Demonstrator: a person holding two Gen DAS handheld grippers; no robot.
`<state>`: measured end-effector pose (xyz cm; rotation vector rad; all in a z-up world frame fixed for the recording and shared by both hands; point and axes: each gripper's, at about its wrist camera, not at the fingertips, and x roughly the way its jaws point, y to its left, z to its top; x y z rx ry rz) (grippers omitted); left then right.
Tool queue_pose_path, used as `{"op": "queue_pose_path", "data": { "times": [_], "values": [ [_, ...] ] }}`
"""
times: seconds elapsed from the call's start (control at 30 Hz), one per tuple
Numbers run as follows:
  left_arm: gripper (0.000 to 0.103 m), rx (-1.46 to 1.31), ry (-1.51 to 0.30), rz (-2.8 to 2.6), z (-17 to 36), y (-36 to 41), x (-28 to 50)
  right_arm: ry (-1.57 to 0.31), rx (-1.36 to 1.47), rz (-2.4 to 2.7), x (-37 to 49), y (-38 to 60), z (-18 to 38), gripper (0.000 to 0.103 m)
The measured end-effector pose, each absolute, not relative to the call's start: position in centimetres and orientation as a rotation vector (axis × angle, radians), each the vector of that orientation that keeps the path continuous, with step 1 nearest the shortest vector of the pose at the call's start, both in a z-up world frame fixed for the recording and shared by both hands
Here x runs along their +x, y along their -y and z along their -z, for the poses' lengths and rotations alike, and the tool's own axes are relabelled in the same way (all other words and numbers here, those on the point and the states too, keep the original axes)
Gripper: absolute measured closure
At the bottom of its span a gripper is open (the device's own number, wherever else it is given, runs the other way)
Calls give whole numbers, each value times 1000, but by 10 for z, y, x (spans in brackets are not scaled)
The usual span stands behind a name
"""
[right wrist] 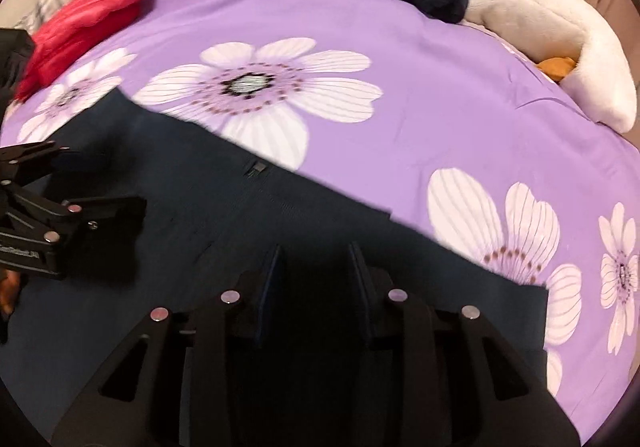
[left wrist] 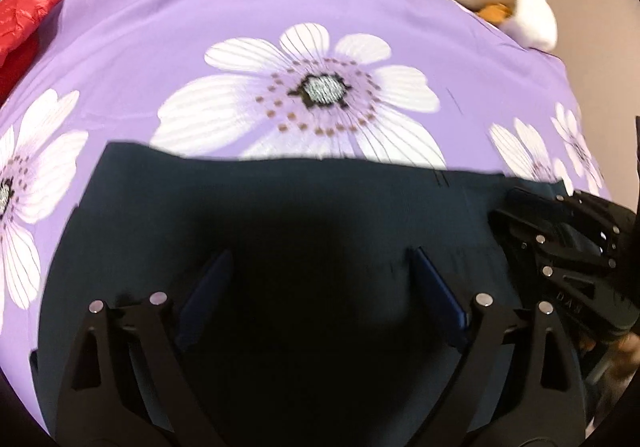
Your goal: Fold large clothes
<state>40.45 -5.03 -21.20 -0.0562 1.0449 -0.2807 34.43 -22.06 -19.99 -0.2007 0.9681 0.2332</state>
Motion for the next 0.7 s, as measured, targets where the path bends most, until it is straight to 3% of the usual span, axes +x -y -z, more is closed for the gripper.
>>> {"op": "queue_pose_path", "data": {
  "times": [0.17, 0.37, 0.7],
  "values": [
    [11, -136, -1037, 168, 196, 25, 417, -929, -118, -93, 359, 243, 187, 70],
    [11, -157, -1022, 325, 175, -13, 374, -928, 62, -186, 327, 280, 160, 64],
    [12, 51, -1034, 360, 207, -39, 286, -1068, -176, -222, 244, 272, 198, 64]
  ]
}}
